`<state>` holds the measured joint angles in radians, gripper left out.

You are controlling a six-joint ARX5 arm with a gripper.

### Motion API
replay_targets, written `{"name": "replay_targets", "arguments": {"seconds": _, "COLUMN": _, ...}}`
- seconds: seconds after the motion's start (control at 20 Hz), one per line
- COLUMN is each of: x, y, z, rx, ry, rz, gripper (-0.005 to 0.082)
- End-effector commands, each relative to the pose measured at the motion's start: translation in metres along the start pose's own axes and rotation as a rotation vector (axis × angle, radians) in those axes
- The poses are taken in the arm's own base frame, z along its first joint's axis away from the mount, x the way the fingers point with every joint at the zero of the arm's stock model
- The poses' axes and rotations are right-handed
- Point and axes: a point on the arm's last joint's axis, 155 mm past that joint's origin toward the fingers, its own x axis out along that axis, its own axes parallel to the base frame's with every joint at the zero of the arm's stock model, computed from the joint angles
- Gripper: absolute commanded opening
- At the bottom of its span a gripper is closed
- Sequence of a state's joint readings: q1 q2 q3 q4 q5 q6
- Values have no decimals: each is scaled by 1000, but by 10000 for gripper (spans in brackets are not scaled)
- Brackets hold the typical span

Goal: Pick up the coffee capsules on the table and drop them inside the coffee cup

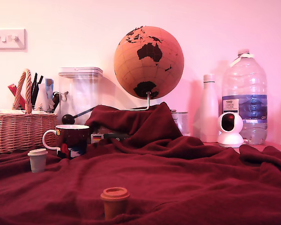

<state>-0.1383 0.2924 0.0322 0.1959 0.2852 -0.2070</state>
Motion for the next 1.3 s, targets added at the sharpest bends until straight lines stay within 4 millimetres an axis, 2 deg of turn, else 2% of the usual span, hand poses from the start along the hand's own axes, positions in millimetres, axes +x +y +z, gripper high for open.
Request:
{"name": "replay_targets", "arguments": {"seconds": 0.0, "x": 4, "y": 0, "z": 2, "rx": 1, "ry": -2, "rz": 2, "gripper": 337}}
{"name": "replay_targets", "arguments": {"seconds": 0.05, "x": 5, "y": 2, "z": 1, "rx": 1, "ry": -1, "rz": 8, "gripper": 503}}
{"name": "replay_targets", "arguments": {"seconds": 0.1, "x": 8, "y": 4, "z": 0, "rx": 7, "ry": 5, "rz": 17, "gripper": 618}}
{"name": "replay_targets", "arguments": {"seconds": 0.15, "x": 10, "y": 6, "z": -4, "rx": 27, "ry": 20, "rz": 20, "gripper": 637}}
{"name": "replay_targets", "arguments": {"seconds": 0.3, "x": 17, "y": 9, "z": -16, "rx": 24, "ry": 65, "rz": 25, "gripper": 637}}
{"name": "replay_targets", "arguments": {"seconds": 1.25, "x": 54, "y": 25, "z": -60, "rx": 51, "ry": 163, "rz": 53, "gripper": 633}}
